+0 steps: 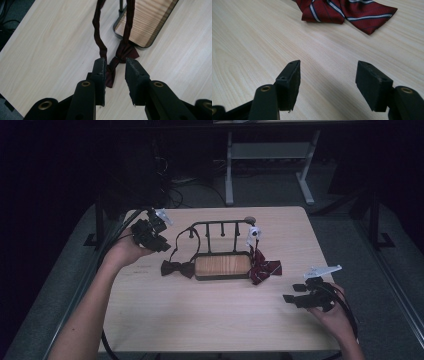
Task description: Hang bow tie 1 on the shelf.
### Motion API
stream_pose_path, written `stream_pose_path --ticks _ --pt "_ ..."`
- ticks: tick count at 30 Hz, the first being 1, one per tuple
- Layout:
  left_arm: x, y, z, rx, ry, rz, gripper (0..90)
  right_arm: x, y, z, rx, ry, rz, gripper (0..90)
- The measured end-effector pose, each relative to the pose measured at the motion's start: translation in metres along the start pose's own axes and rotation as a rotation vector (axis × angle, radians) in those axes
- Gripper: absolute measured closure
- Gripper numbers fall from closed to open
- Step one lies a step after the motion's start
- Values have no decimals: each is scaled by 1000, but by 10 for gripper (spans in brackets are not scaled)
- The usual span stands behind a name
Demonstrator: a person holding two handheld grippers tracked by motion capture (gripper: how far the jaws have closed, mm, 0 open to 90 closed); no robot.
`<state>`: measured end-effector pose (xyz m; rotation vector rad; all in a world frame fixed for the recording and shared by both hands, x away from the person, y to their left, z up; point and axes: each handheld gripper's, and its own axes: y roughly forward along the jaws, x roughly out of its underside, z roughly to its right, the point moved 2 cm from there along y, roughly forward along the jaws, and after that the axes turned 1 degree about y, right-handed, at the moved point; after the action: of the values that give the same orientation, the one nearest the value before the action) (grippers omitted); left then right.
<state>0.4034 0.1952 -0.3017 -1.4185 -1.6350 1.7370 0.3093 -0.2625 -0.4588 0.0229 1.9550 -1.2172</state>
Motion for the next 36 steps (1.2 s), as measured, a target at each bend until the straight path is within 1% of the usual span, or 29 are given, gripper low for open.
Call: stream_pose_path --ticks 8,11,12,13,17,20,22,26,31,36 --pt "8 0 7 13 10 18 691 0 0 0 2 3 -1 365" --pt "10 0 9 25 17 23 683 0 -1 0 3 1 0 366" --pt "11 0 11 28 10 29 679 0 -1 0 2 1 -1 366" --pt "12 0 11 31 18 29 676 0 -1 0 2 1 -1 365" --pt "16 2 14 45 15 40 667 0 -1 0 3 1 1 366" --pt "18 4 15 51 13 36 654 0 -1 1 4 3 5 365" --pt "20 5 16 53 9 42 650 1 -2 1 6 7 0 365" --pt "25 8 18 60 13 37 640 1 -2 2 7 7 1 365" --pt "29 10 22 69 14 46 630 1 -2 1 7 6 -1 365" --pt "34 14 26 77 15 45 622 1 -2 2 7 7 -2 364"
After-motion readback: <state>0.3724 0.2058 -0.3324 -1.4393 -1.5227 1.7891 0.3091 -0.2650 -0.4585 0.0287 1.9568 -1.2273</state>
